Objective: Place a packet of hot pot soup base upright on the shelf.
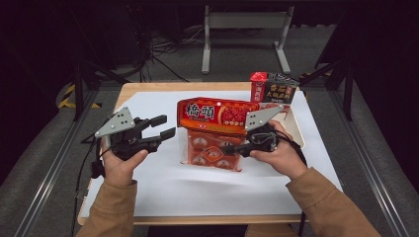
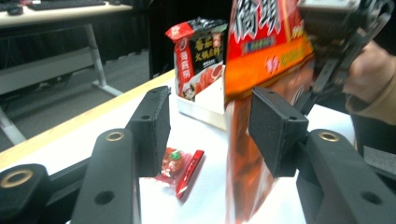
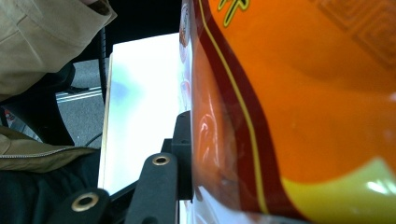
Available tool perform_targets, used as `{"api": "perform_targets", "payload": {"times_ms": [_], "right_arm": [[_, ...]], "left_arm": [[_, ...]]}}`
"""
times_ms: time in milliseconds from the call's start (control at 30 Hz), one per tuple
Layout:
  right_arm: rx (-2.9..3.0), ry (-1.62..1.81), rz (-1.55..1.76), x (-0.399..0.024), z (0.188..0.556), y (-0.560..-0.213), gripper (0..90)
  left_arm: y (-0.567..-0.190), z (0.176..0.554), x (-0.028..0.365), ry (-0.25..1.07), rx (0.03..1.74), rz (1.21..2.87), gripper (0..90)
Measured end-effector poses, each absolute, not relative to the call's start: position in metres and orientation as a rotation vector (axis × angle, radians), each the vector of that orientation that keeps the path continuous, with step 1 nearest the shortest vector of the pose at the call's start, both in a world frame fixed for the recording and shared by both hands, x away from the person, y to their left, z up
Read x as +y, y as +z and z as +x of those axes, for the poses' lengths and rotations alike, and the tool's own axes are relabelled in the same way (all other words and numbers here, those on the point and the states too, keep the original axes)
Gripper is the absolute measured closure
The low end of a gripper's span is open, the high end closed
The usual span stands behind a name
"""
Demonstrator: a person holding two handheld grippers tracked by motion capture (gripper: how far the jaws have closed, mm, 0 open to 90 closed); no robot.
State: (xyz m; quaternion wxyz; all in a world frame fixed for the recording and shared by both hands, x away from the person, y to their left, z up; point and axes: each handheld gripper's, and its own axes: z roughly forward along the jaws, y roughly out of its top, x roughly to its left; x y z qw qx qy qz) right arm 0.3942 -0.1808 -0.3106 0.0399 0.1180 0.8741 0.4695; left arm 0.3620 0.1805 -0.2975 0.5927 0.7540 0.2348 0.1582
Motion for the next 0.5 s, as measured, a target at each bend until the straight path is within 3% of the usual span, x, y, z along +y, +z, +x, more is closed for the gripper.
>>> {"api": "perform_targets", "payload": {"times_ms": [500], "right_arm": [[2.622,1.399,0.498,-0.212,0.406,-0.284,70.3]], "left_arm": [[-0.317,0.376,0.192,0.372,0.641,1.789,44.0]]}}
